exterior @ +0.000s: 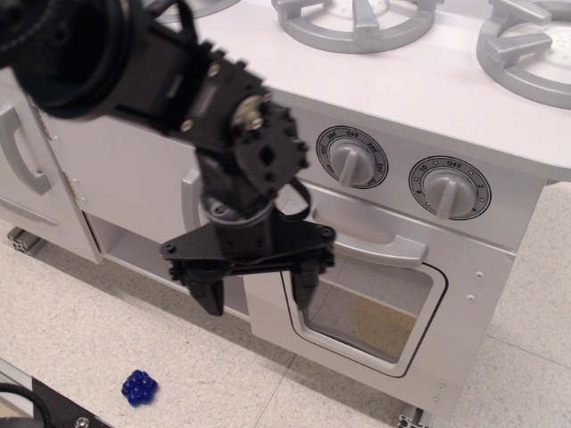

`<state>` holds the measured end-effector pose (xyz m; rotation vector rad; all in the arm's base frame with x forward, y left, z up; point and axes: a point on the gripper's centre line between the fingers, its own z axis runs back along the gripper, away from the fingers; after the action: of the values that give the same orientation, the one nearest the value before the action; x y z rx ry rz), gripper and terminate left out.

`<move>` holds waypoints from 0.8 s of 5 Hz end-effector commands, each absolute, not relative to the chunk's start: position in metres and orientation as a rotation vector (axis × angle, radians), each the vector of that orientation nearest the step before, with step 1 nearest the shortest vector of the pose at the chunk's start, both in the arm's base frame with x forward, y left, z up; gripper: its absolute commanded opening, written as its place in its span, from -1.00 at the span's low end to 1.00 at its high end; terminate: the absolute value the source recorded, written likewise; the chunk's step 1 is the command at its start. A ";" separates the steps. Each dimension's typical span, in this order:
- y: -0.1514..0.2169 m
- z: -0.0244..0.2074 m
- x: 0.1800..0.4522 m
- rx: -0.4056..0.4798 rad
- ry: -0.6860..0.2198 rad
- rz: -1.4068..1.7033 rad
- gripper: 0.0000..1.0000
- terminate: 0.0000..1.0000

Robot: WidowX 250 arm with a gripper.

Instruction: Open oven

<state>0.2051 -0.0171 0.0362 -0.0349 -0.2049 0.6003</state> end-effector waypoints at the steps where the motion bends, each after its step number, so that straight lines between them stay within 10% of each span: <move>1: 0.025 0.025 0.229 -0.078 -0.323 0.949 1.00 -1.00; 4: 0.023 0.011 0.262 -0.254 -0.267 1.296 1.00 -1.00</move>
<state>0.2624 0.0206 0.0048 -0.2463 -0.2375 1.2982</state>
